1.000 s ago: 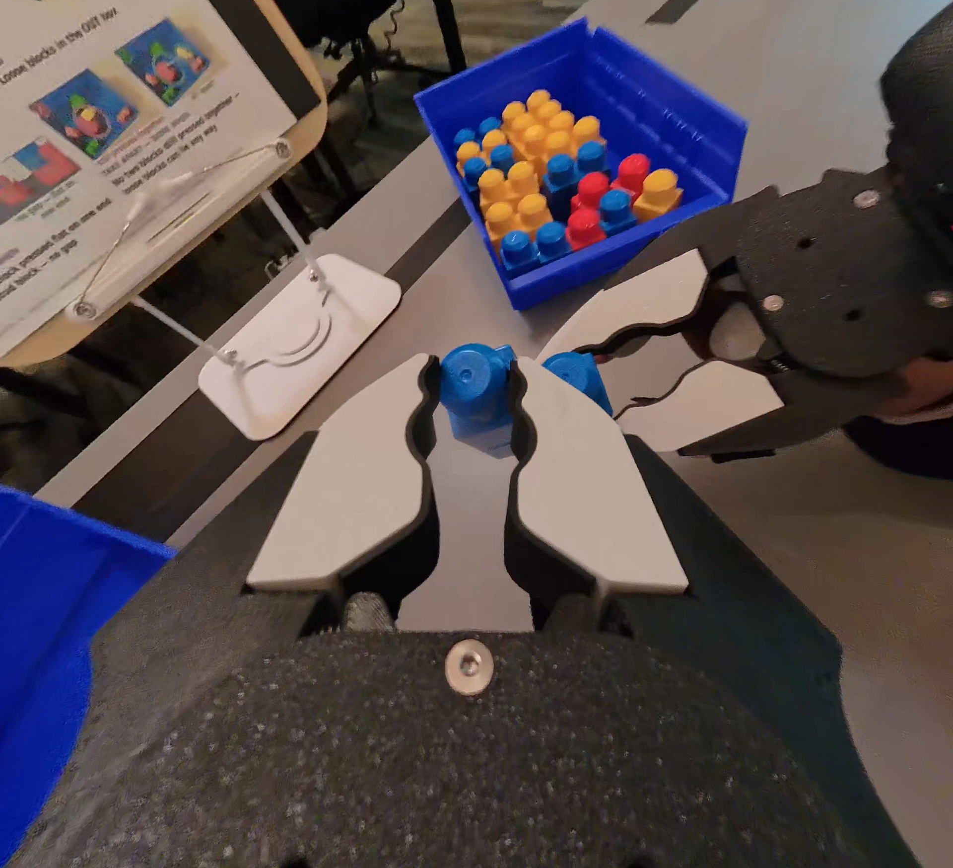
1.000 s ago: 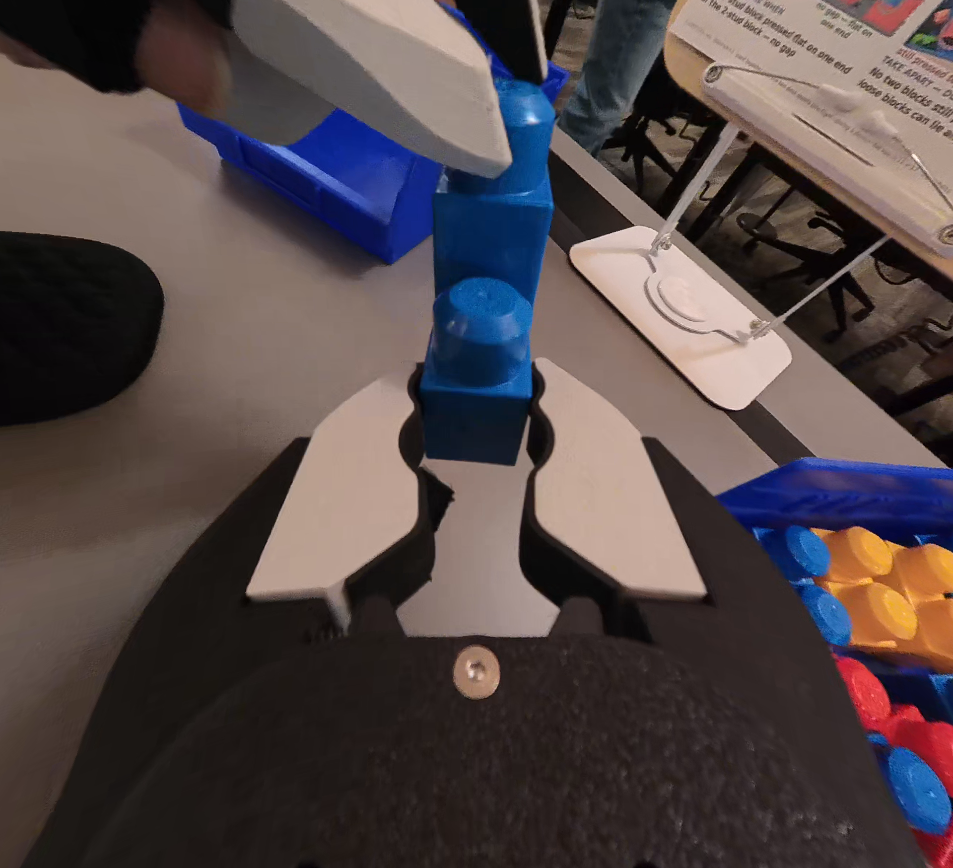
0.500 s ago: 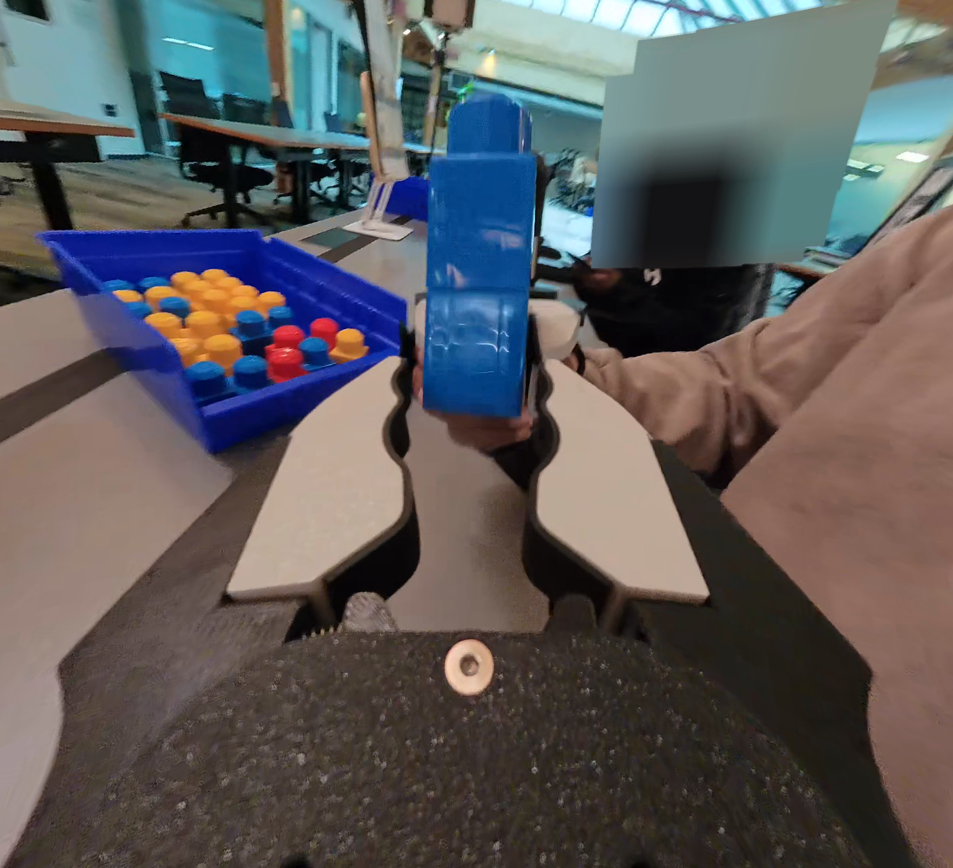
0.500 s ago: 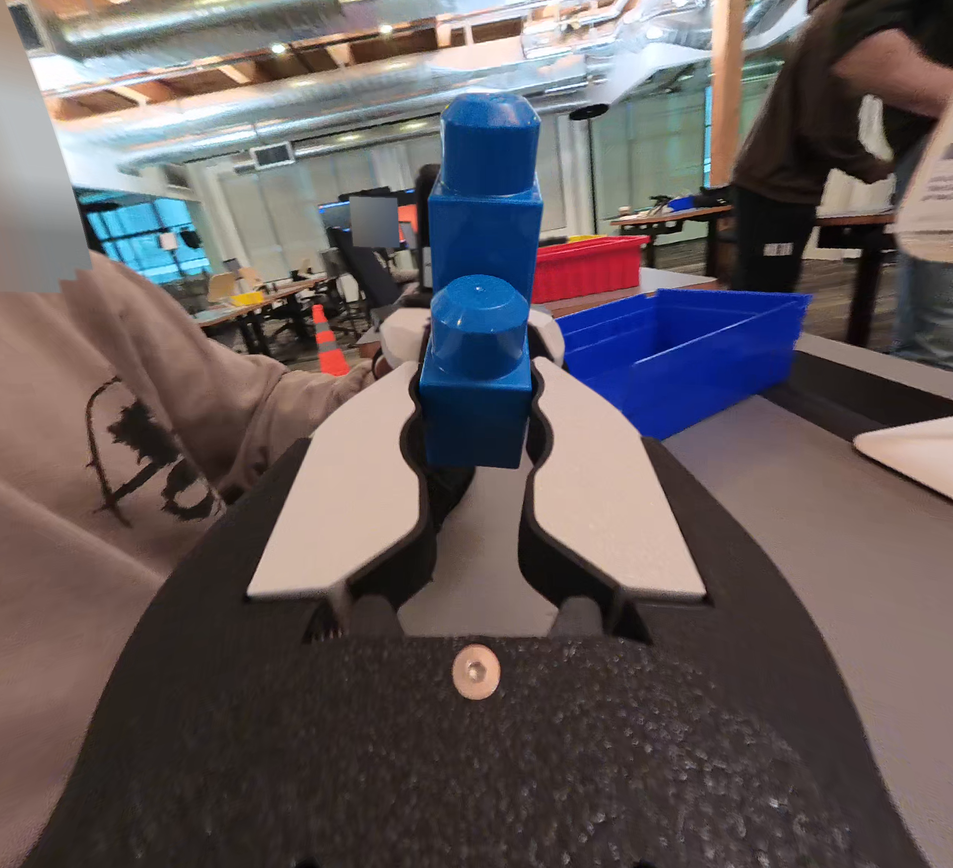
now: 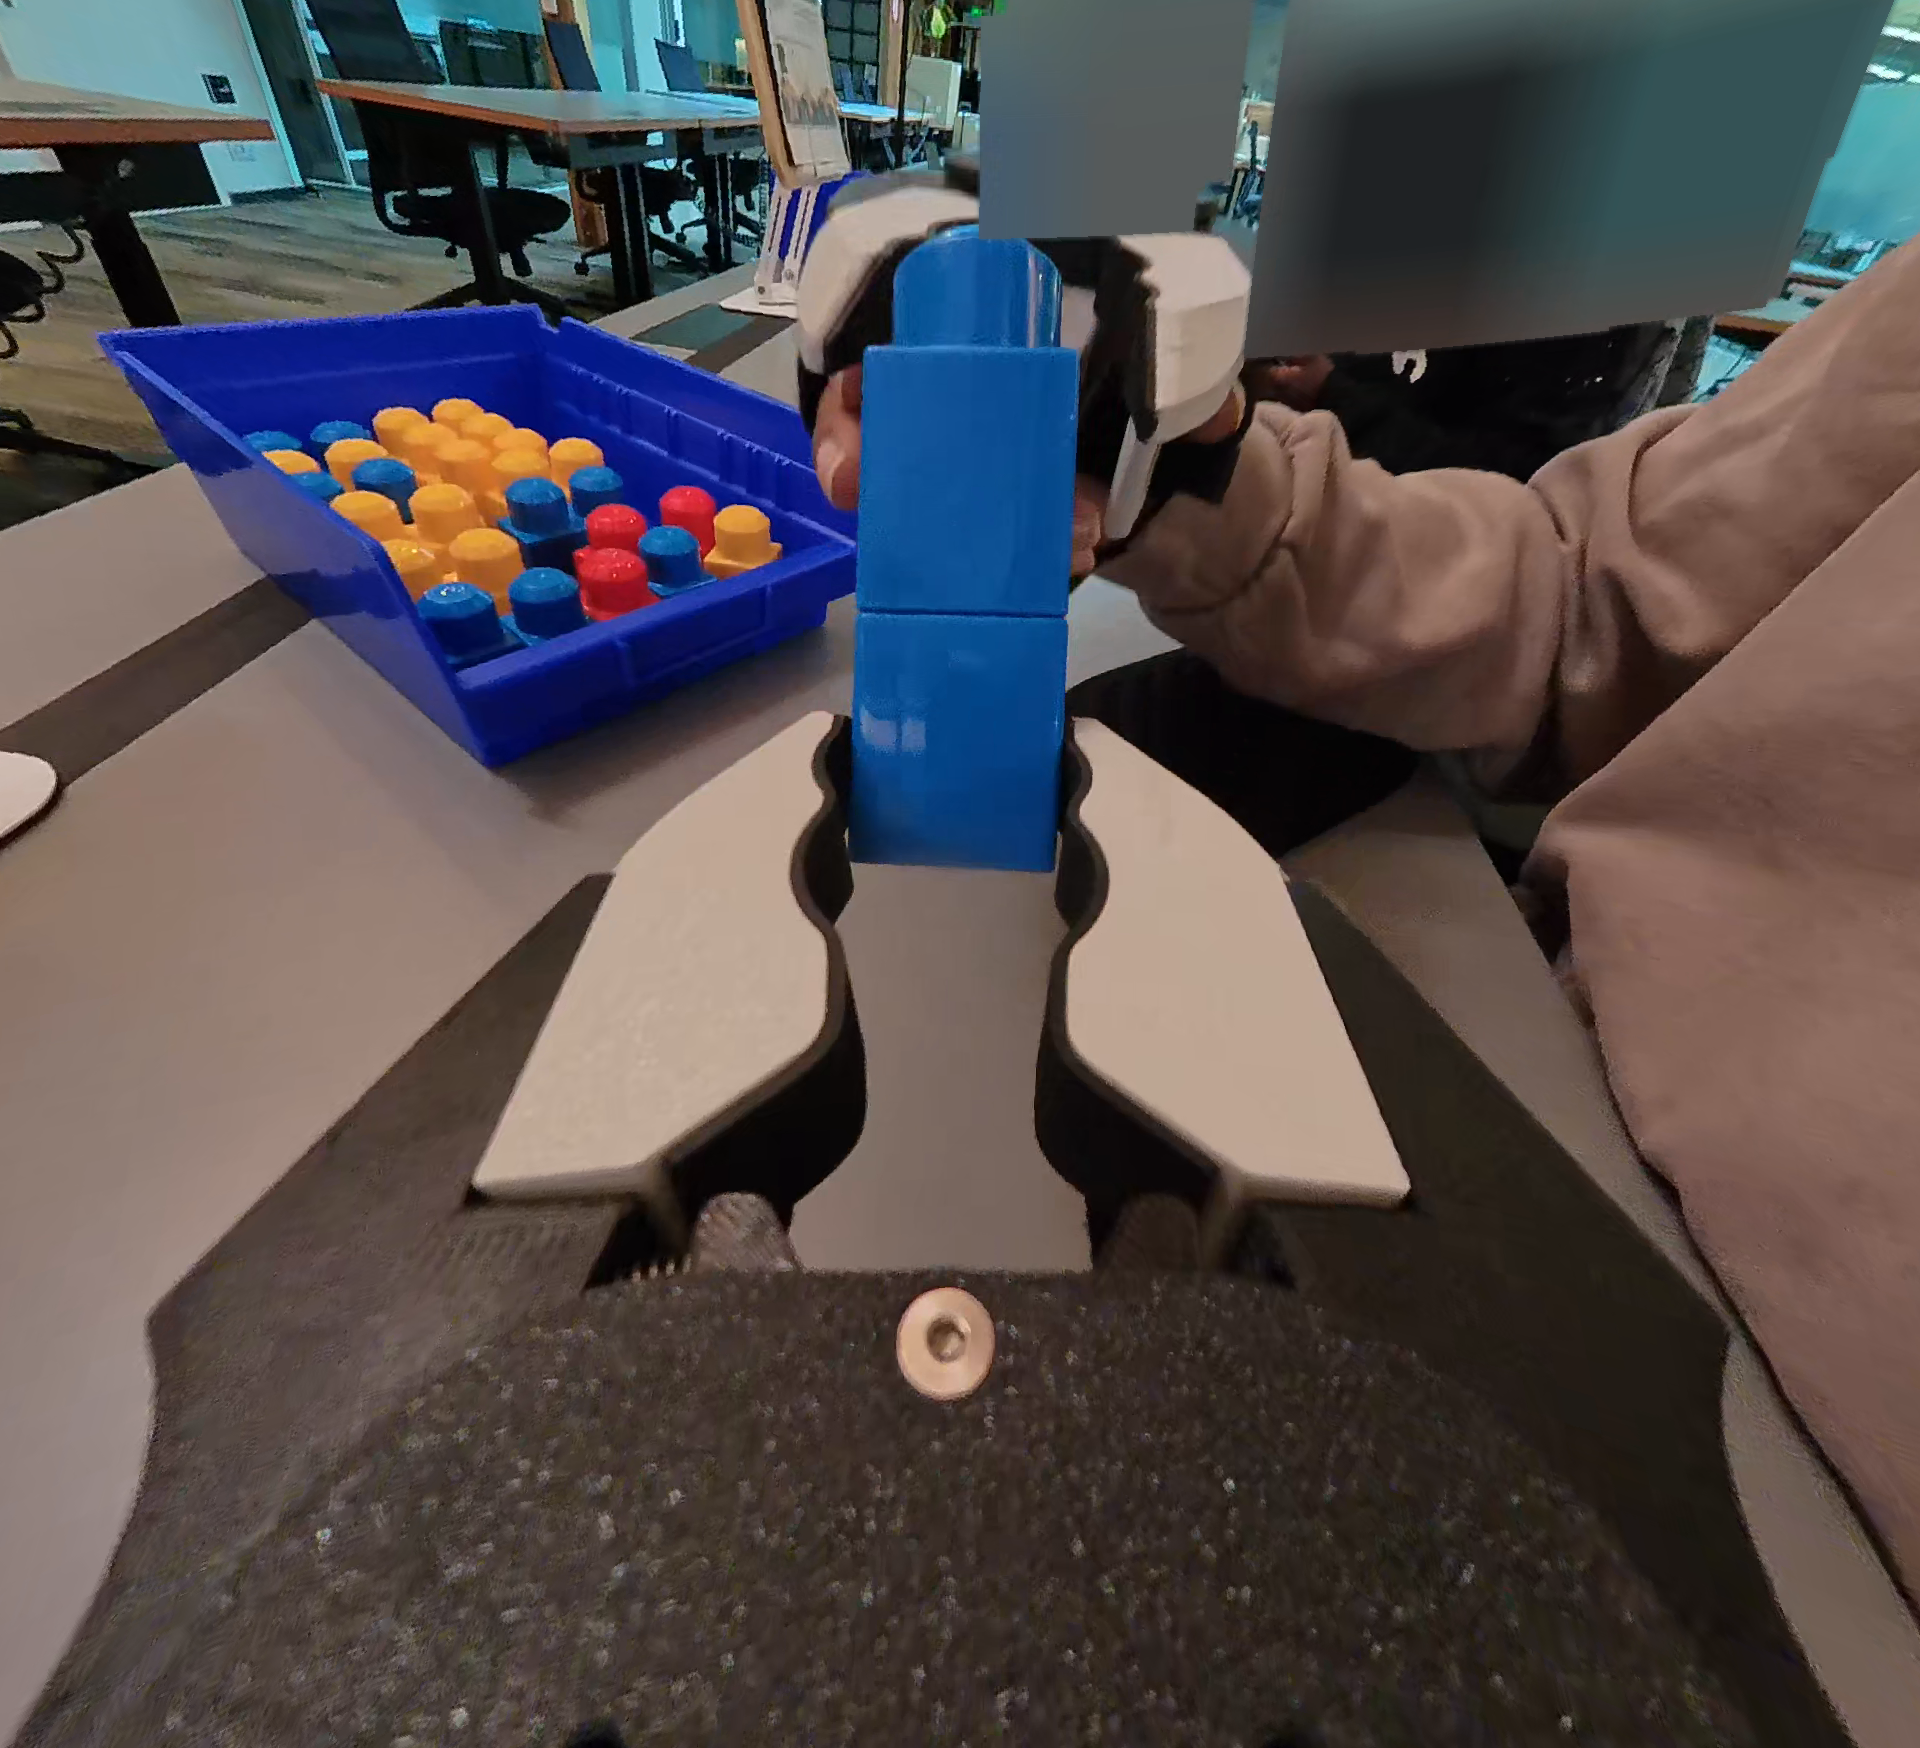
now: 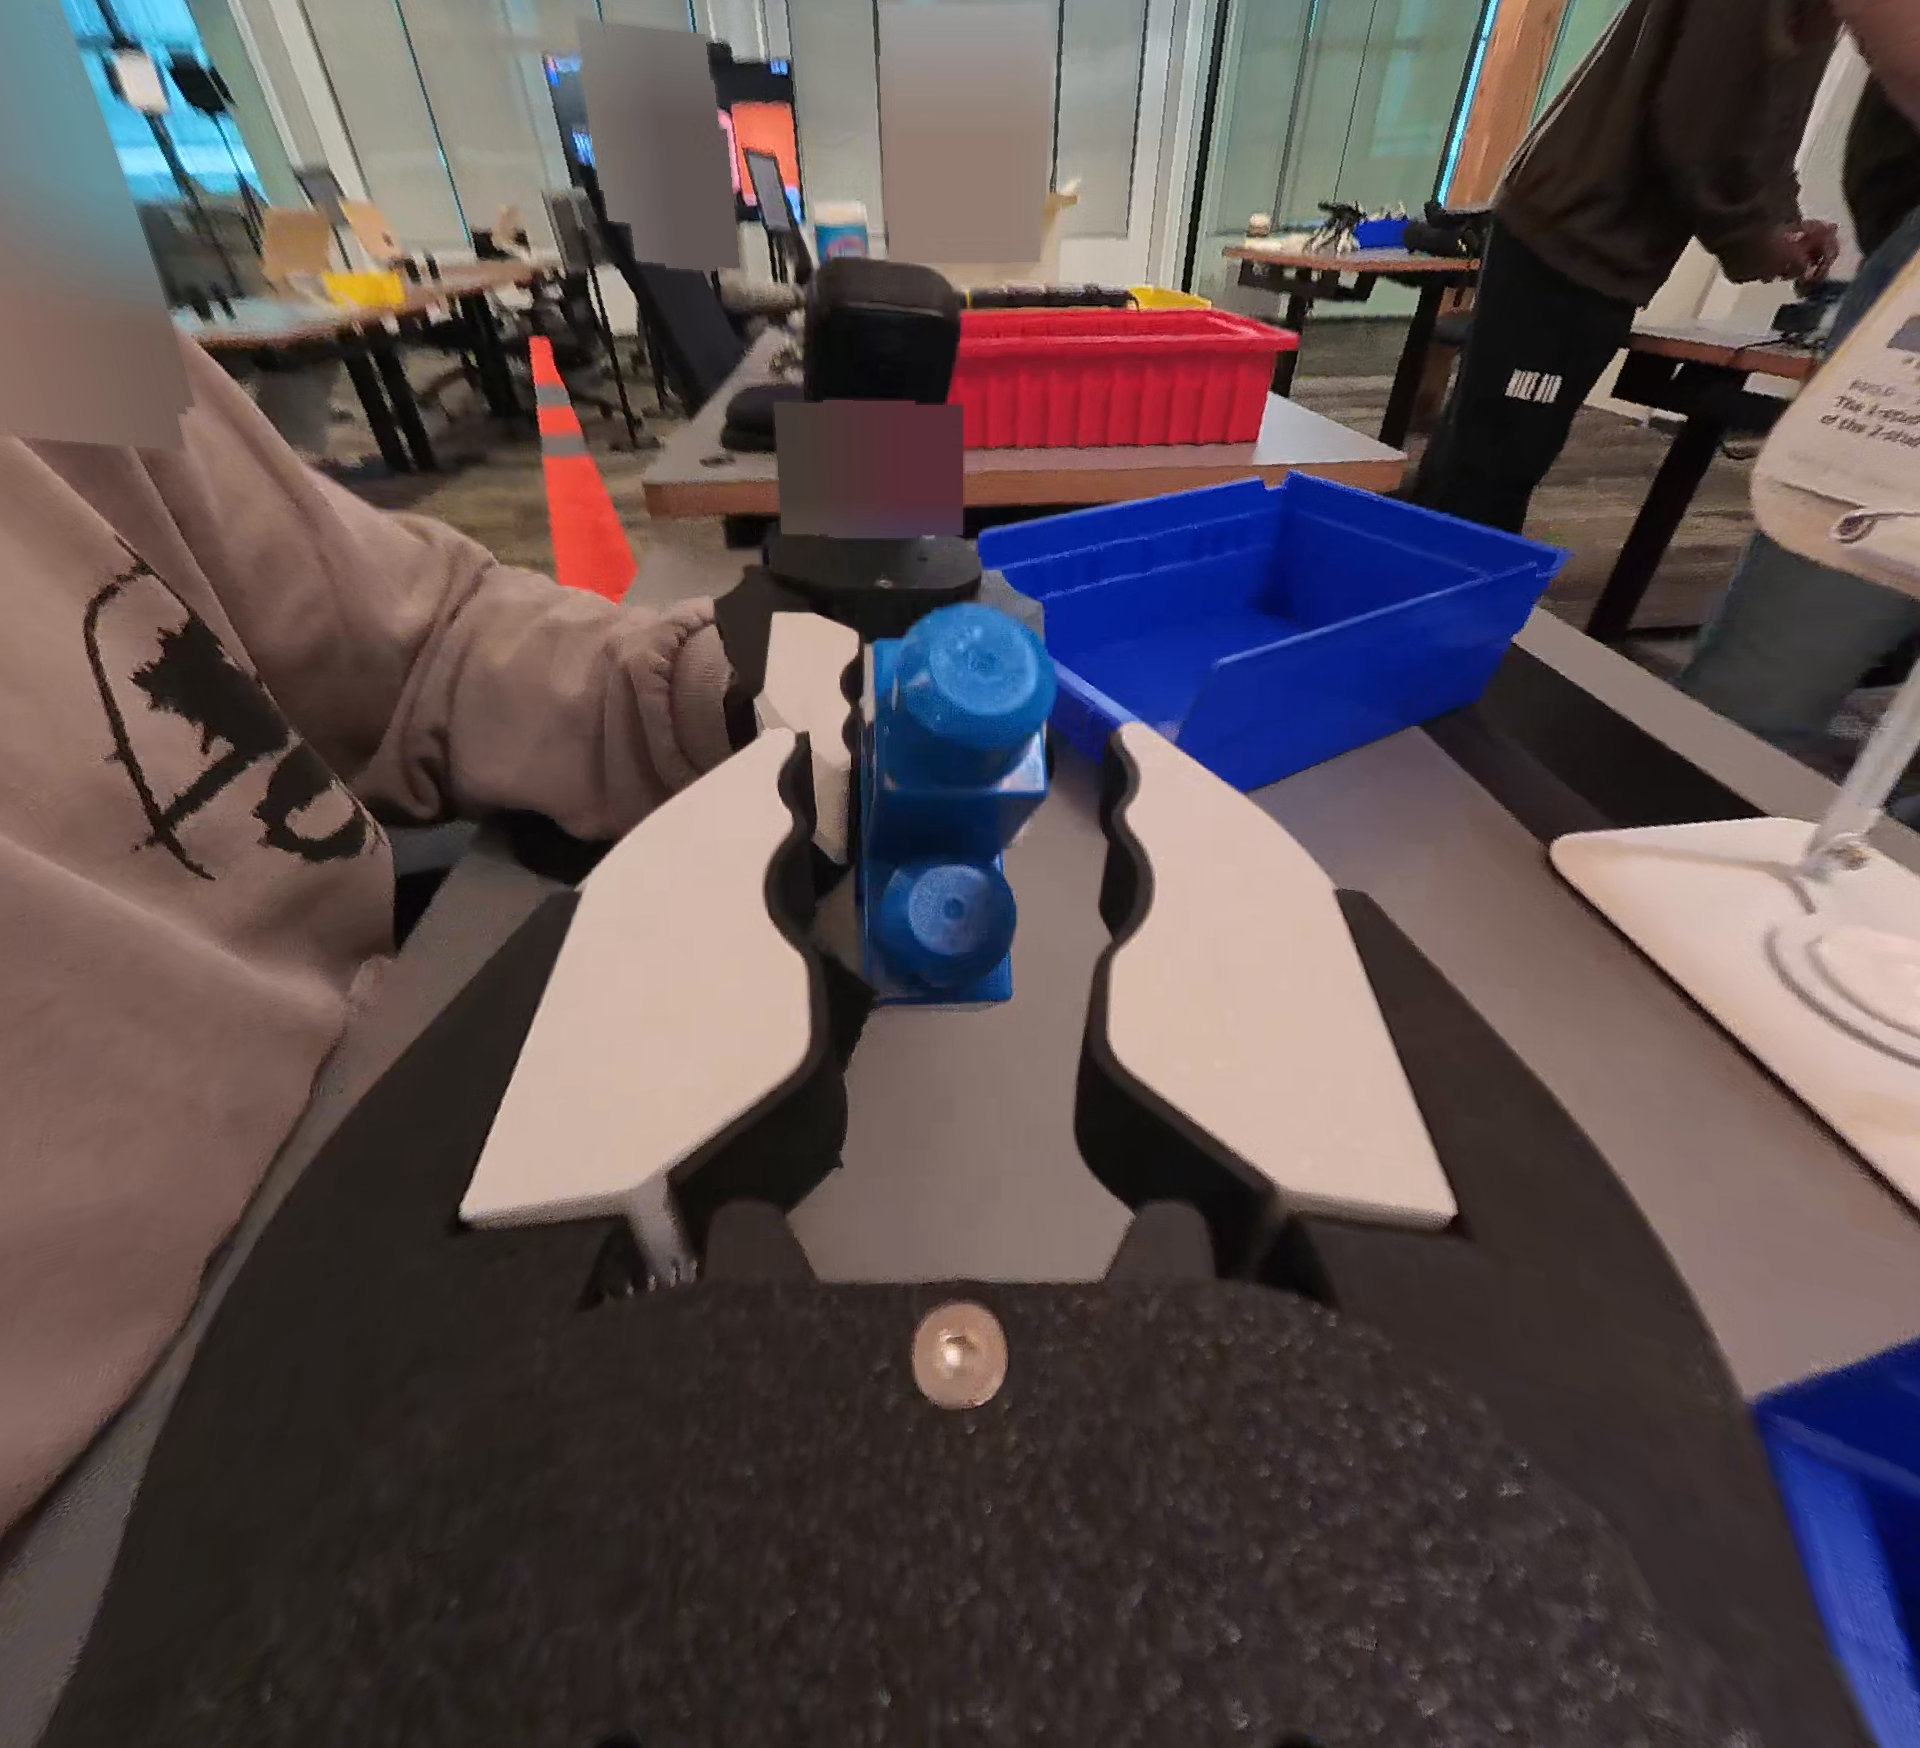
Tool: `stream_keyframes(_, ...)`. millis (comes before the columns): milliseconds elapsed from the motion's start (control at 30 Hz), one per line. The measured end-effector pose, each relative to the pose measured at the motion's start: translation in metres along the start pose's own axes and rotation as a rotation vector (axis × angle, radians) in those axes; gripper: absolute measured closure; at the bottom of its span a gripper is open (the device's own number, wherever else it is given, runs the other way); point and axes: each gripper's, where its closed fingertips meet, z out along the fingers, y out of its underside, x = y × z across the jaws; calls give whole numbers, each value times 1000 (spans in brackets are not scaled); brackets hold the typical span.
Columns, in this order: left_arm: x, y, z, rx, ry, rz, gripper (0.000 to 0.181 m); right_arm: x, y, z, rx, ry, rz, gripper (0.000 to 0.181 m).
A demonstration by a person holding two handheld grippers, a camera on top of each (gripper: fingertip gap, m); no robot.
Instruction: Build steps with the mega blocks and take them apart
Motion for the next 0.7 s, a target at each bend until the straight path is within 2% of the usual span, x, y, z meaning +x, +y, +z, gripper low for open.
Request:
stream_keyframes(100,-2,4,1,-17,-11,14,144,2,5,2,-101,20,-52,132)
stream_keyframes(167,-3,8,2,-43,-22,31,144,2,7,5,-123,18,-62,147)
stream_keyframes(333,-6,6,2,-26,-43,42,144,4,8,3,-135,-9,-46,150)
stream_keyframes(400,-9,4,1,-27,-63,46,144,7,-1,-4,-148,-23,-64,149)
stream_keyframes(500,-15,9,-4,-24,-85,29,144,40,-47,-39,-102,80,-108,150)
stream_keyframes(567,-18,7,-5,-17,-96,33,144,76,-68,-69,-161,212,-144,150)
stream_keyframes(633,-17,5,-5,-16,-101,46,144,116,-73,-99,-280,346,-156,150)
stream_keyframes(700,-18,6,-5,-18,-105,53,144,153,-61,-129,-424,453,-131,150)
